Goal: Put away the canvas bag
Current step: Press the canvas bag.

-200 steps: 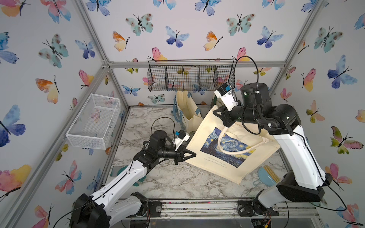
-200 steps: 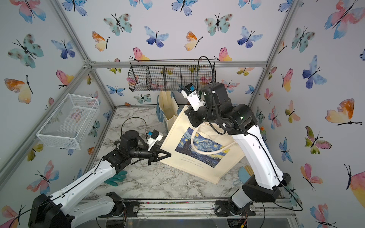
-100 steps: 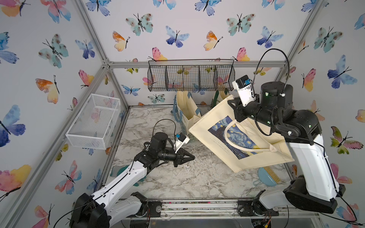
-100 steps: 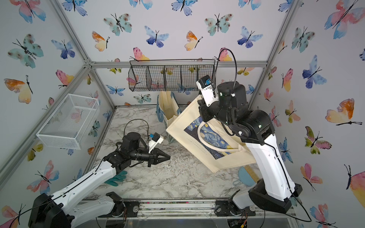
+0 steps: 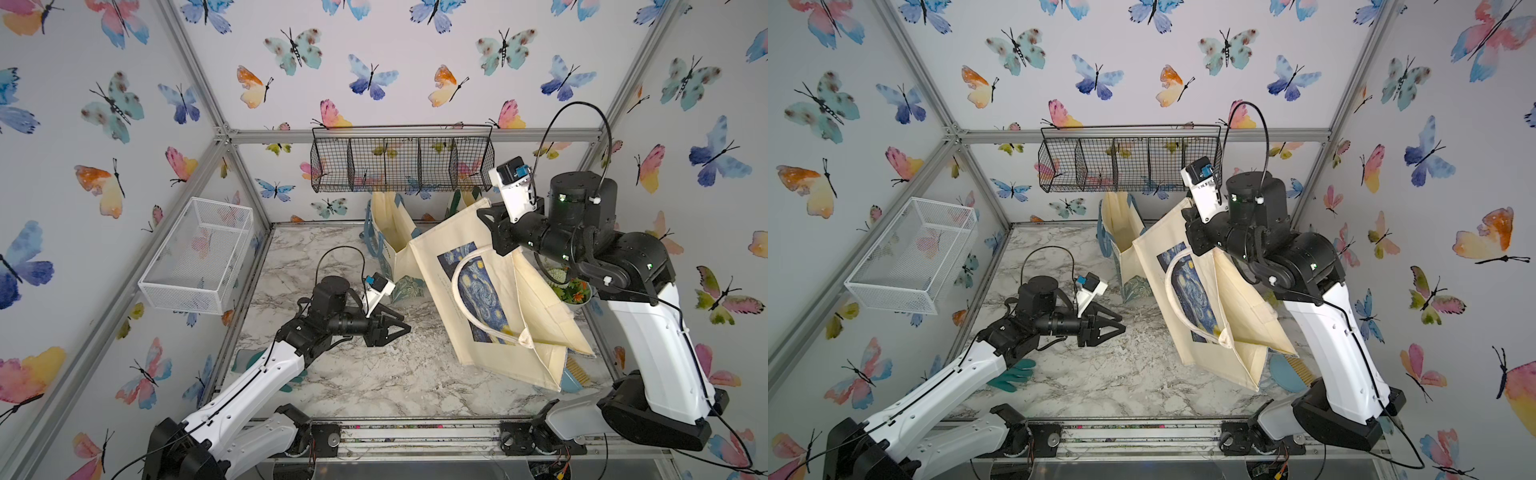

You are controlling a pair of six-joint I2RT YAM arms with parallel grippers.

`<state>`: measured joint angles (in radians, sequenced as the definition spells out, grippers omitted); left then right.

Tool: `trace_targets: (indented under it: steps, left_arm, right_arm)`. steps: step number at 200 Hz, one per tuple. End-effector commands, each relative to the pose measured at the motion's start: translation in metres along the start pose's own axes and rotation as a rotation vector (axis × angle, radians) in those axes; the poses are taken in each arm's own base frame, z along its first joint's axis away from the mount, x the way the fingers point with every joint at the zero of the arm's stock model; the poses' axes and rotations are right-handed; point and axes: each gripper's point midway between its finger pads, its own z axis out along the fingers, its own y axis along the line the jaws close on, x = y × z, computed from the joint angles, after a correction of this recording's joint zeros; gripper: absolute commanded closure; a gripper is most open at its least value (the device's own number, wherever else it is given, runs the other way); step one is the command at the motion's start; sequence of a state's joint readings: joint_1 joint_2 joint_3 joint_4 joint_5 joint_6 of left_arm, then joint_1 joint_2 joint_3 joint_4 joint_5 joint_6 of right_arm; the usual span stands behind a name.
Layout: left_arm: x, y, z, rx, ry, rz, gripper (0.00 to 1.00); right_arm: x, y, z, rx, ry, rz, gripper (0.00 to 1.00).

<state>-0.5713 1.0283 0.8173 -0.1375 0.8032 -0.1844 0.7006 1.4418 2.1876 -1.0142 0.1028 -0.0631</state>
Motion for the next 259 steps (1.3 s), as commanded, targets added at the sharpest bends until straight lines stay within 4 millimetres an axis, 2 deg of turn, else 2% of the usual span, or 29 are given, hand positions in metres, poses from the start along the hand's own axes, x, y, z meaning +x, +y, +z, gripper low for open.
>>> trace_targets:
  steps: [1, 30, 58, 79, 102, 132, 160, 199, 227, 259]
  left_arm:
    - [-0.042, -0.011, -0.012, -0.047, -0.078, 0.09, 0.47]
    - [-0.073, -0.021, -0.019, -0.068, -0.092, 0.166, 0.47]
    - [-0.099, -0.023, -0.026, -0.12, -0.137, 0.218, 0.45]
    - [-0.11, -0.031, -0.029, -0.106, -0.143, 0.273, 0.44]
    - [-0.105, -0.061, -0.031, 0.041, -0.128, 0.388, 0.4]
    - [-0.098, -0.079, -0.042, 0.089, -0.159, 0.516, 0.37]
    - [-0.097, -0.081, -0.05, 0.048, -0.195, 0.554, 0.28]
    - [-0.094, -0.075, -0.048, 0.031, -0.176, 0.544, 0.17]
    - [-0.095, -0.077, -0.048, 0.039, -0.176, 0.543, 0.09]
    - [-0.096, -0.075, -0.045, 0.048, -0.18, 0.512, 0.05]
  right_arm:
    - [-0.015, 0.002, -0.026, -0.029, -0.074, 0.012, 0.98]
    - [-0.004, 0.017, -0.032, -0.112, -0.091, 0.003, 0.98]
    - [0.006, 0.051, -0.034, -0.303, -0.1, -0.031, 0.99]
    - [0.022, 0.075, -0.022, -0.439, -0.024, -0.042, 0.99]
    - [0.038, 0.091, -0.007, -0.53, 0.053, -0.021, 0.99]
    - [0.044, 0.106, 0.0, -0.617, 0.054, 0.024, 0.99]
    - [0.057, 0.133, -0.001, -0.799, 0.104, 0.051, 0.99]
    - [0.061, 0.154, -0.012, -0.973, 0.115, 0.087, 0.99]
    - [0.066, 0.162, -0.015, -1.052, 0.135, 0.109, 0.99]
    - [0.068, 0.172, -0.02, -1.135, 0.136, 0.135, 0.99]
